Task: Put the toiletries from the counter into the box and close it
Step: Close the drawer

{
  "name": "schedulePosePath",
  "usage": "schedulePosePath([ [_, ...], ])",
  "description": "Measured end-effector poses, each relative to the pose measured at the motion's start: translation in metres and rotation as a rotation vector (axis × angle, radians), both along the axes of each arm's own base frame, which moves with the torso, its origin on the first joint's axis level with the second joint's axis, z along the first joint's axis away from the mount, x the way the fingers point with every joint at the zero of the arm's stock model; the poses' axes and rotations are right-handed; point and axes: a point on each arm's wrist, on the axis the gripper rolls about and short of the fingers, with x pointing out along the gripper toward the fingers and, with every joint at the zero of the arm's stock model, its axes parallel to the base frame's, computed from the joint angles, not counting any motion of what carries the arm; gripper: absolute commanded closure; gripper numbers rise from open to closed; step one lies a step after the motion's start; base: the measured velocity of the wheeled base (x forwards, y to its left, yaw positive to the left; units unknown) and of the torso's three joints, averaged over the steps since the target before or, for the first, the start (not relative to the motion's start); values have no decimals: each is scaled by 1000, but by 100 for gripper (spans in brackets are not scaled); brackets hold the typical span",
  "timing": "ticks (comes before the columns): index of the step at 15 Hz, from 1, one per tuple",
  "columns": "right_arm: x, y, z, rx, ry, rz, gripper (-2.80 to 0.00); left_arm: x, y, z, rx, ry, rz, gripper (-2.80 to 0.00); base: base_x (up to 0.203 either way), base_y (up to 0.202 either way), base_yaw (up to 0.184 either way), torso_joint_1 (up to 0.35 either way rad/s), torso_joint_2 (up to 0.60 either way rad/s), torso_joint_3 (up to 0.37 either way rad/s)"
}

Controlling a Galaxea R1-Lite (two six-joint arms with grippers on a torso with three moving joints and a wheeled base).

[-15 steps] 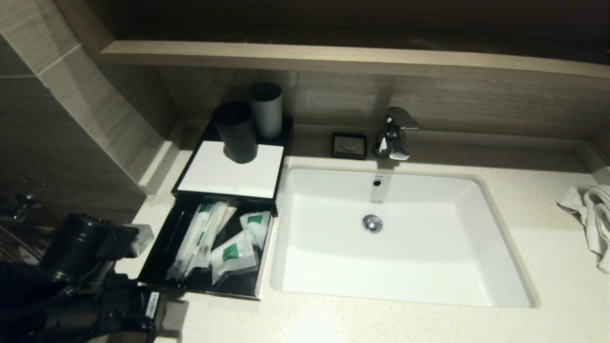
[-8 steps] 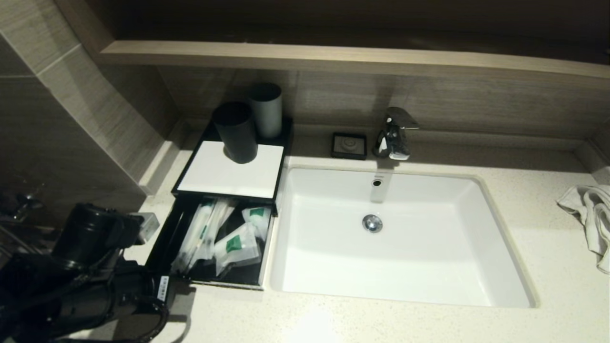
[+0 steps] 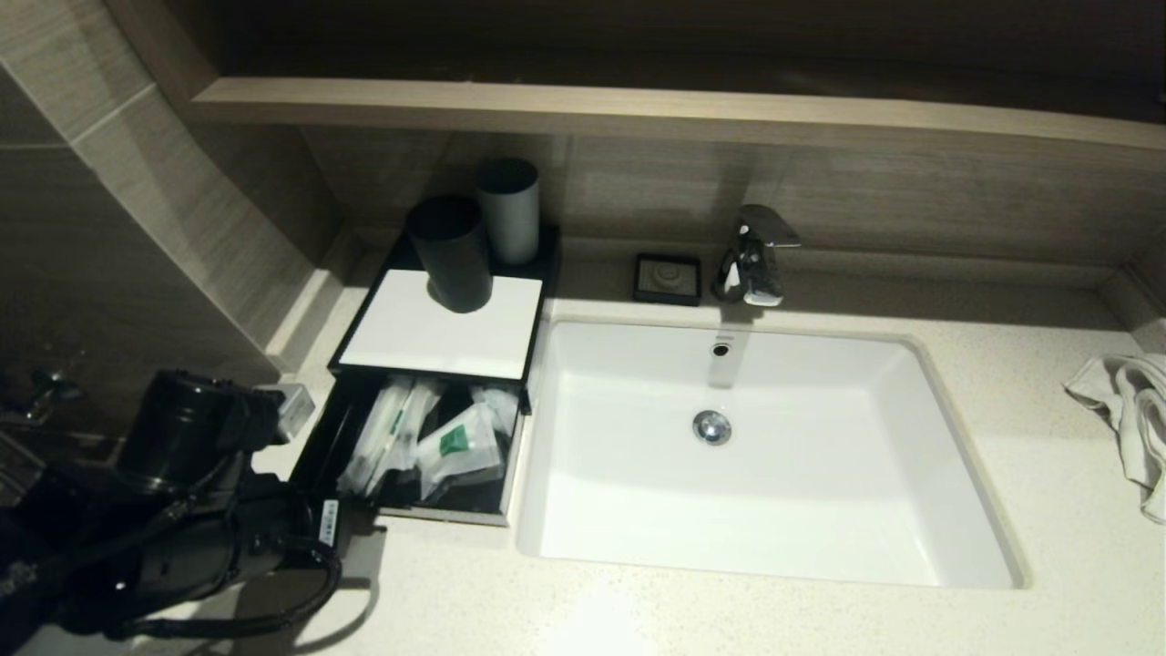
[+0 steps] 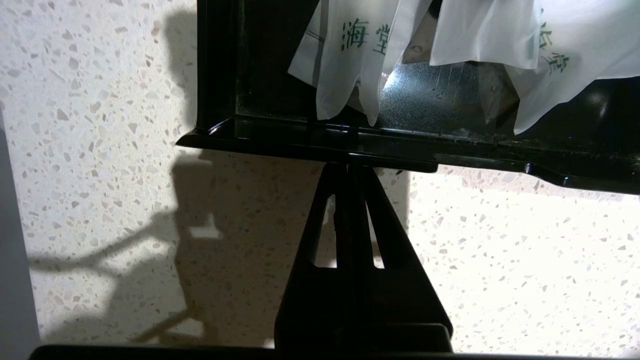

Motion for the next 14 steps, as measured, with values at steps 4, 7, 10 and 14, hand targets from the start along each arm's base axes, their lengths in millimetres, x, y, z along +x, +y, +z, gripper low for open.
schedulePosePath([
  [4, 0, 0, 0, 0, 0, 0, 0, 7, -2, 6, -14, -25, 6, 0, 0, 0, 0, 0, 0, 0],
  [7, 0, 0, 0, 0, 0, 0, 0, 11, -4, 11, -20, -41, 6, 0, 0, 0, 0, 0, 0, 0],
  [10, 0, 0, 0, 1, 0, 0, 0, 14, -5, 12, -21, -47, 5, 0, 0, 0, 0, 0, 0, 0],
  [14, 0, 0, 0, 0, 0, 0, 0, 24, -9, 18, -38, -95, 3, 0, 0, 0, 0, 0, 0, 0],
])
